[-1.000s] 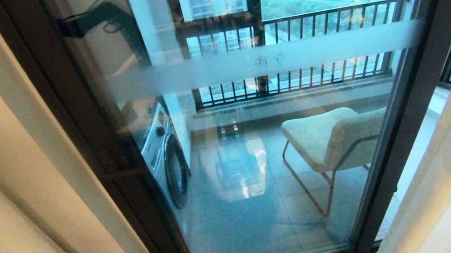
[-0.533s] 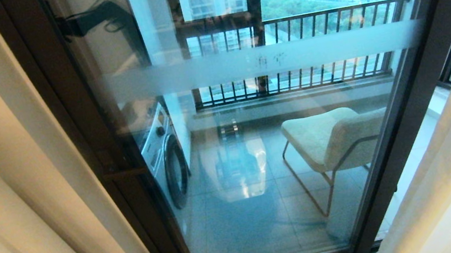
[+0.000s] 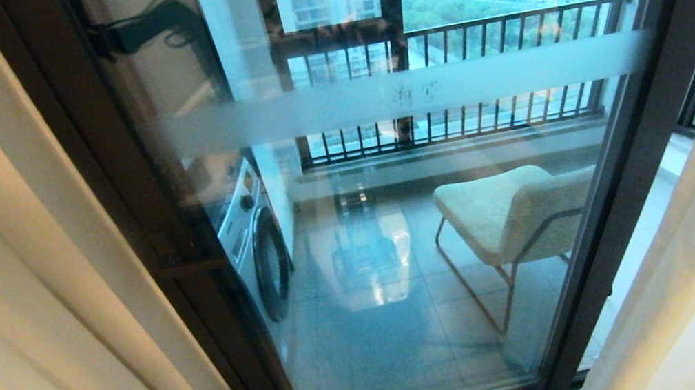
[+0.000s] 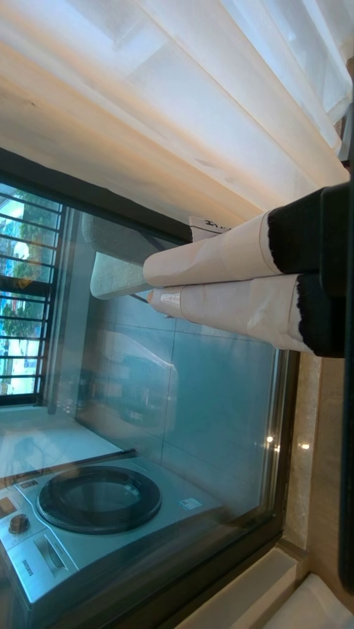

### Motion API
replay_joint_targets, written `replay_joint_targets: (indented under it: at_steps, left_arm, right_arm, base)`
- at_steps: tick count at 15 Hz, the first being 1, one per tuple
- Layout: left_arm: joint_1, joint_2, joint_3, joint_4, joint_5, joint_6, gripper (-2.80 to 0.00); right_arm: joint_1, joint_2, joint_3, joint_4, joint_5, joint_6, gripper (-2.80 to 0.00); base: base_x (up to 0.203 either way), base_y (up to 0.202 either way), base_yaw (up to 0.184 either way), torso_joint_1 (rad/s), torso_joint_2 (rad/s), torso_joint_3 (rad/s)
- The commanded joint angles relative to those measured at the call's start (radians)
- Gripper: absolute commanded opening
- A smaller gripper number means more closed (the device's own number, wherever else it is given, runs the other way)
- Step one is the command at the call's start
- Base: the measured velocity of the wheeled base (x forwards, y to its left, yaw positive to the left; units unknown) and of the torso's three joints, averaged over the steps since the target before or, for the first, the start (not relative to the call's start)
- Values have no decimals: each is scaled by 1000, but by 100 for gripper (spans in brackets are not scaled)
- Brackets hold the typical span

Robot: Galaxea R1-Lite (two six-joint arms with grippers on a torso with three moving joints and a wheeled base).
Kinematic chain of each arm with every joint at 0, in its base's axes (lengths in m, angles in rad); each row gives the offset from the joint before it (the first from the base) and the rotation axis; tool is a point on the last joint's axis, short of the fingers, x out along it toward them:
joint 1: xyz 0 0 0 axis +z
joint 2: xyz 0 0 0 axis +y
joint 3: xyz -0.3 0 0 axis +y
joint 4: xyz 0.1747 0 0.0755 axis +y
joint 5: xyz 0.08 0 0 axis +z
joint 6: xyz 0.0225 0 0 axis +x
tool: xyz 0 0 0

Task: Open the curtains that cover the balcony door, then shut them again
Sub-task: Close the inner curtains on both sides

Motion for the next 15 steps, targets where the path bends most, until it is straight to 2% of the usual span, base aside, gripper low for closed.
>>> replay_joint_targets:
  at_steps: [1, 6, 9, 12, 15]
  left_arm:
    - [-2, -36, 22, -2, -4, -2, -280]
    - [-31, -92, 84, -4, -2, 1, -280]
    - [-88, -123, 86, -6, -2, -6, -280]
    - [-136, -143, 102, -56, -2, -66, -280]
    - [-184, -177, 131, -65, -2, -72, -280]
  right_arm:
    - [0, 1, 0, 0, 1, -1, -280]
    - [0, 1, 0, 0, 1, -1, -280]
    - [0, 1, 0, 0, 1, -1, -280]
    - [0, 1, 0, 0, 1, -1, -280]
    - [0, 1, 0, 0, 1, -1, -280]
  base:
    - [0, 0, 0, 0, 0, 0]
    - [0, 0, 0, 0, 0, 0]
    - [0, 0, 0, 0, 0, 0]
    - [0, 0, 0, 0, 0, 0]
    - [0, 0, 0, 0, 0, 0]
